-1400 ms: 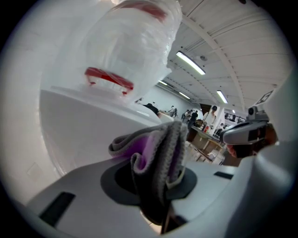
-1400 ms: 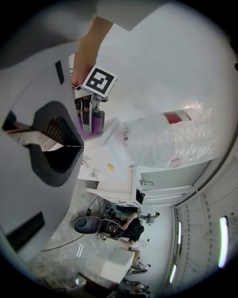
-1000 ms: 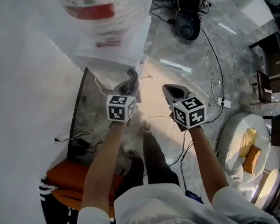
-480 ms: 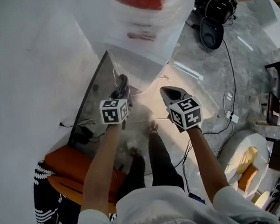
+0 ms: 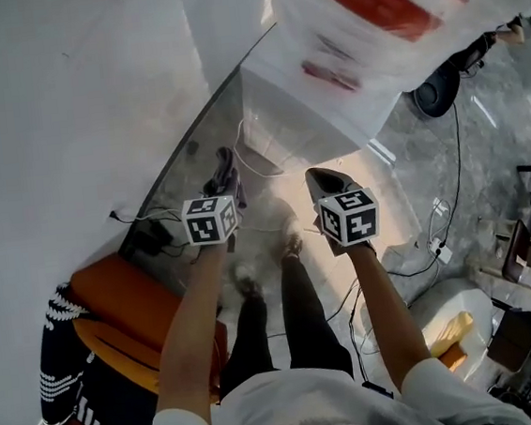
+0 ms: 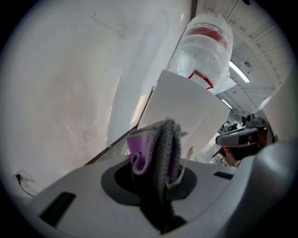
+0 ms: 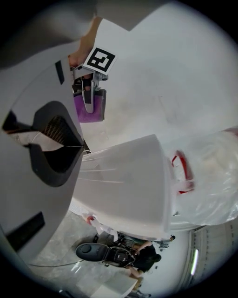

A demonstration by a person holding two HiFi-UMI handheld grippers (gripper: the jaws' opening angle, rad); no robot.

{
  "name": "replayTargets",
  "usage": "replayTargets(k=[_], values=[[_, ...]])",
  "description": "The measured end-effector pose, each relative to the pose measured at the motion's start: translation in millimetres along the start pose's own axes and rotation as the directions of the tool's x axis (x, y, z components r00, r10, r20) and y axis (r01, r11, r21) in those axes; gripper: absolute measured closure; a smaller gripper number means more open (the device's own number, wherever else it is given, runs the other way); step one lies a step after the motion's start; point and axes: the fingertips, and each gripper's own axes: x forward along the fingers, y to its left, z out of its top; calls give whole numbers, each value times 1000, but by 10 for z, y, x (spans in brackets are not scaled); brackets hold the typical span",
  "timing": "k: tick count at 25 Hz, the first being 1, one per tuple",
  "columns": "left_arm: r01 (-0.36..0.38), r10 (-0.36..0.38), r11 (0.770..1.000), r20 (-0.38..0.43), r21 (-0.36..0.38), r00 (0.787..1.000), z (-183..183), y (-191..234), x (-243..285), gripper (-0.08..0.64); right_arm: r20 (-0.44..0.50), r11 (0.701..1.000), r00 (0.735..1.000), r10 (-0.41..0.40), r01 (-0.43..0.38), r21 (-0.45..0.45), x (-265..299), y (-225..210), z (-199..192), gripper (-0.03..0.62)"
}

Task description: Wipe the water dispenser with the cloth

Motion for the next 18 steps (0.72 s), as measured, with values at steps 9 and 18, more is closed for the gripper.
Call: replayTargets(k=[9, 18], values=[[-14, 11, 997, -36, -74, 999, -239, 322, 401, 482, -105, 996, 994, 13, -4, 89, 589, -36, -229, 577], [28, -32, 996, -48, -88, 998, -291, 533, 1164, 482, -182, 999, 983, 34, -32, 15, 1223, 76, -295, 577]])
